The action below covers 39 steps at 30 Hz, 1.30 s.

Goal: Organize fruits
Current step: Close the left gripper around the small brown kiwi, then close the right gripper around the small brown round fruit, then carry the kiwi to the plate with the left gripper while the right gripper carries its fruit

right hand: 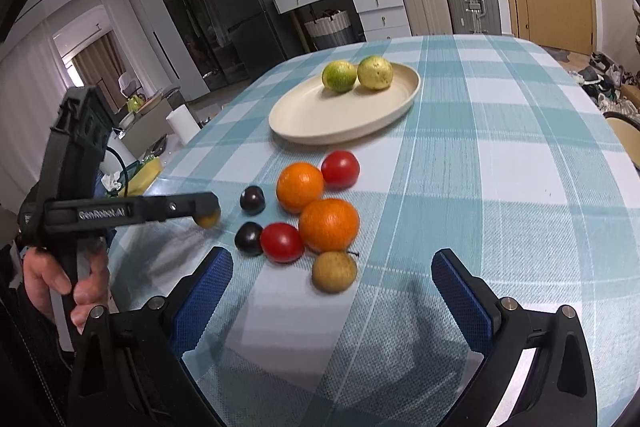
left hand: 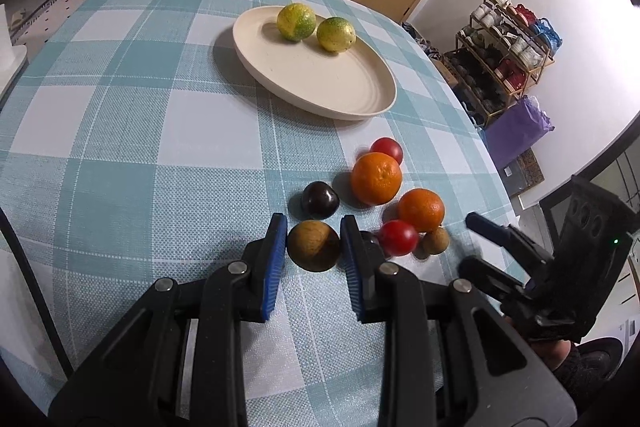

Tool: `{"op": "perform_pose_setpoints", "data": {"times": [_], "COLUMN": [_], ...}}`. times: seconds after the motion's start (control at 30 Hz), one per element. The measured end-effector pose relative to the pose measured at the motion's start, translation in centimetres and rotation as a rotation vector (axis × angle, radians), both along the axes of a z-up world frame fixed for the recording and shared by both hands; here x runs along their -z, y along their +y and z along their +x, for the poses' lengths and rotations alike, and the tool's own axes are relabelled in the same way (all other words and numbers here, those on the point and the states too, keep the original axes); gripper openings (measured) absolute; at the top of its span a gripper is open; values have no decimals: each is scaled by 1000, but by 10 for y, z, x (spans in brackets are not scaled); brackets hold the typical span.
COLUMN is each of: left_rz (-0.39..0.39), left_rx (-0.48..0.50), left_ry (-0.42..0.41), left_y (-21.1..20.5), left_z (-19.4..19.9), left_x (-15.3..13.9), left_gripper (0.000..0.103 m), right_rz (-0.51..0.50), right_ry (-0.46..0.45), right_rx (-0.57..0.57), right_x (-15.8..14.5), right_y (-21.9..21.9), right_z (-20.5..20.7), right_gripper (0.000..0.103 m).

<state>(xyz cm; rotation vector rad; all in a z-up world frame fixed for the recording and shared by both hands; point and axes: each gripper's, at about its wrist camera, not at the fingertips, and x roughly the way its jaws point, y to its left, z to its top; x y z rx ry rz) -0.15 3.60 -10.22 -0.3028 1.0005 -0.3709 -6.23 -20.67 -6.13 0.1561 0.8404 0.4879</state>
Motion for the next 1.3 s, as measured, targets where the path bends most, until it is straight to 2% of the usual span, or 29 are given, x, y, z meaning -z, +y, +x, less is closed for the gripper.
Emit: {"op": "perform_pose_setpoints", "data": {"times": [0.07,0.33,0.4,0.47,0.57,0.8,1.3], "left_rz": [0,-2,1,0,-1,3,-2], "left_rx": [-1,-7,-5,-6,-7,-11,-18], "left_ry": [0,4,3,4,3,-4,-17], "left_y": [1,4,3,3,3,4,8], "left_z": [0,-1,0,0,-1,1,23], "left_x": [-1,-2,-2,-2,-2,-3,-15], "left_gripper": [24,24,24,24,24,24,24], "right_rz": [6,-15,-28,-32,-18,14,133], "right_ry": [11,35,51,52,66,49,-45], "right_rx": [-3,-22,-24,-19,-24,-24,24], "right_x": [3,10,14,14,16,13,-17], "right_y": [0,7,9,9,8,2,-22], "right_z": [1,3,5,5,6,2,7], "right_gripper": [88,66,53,47,28,28,27]}}
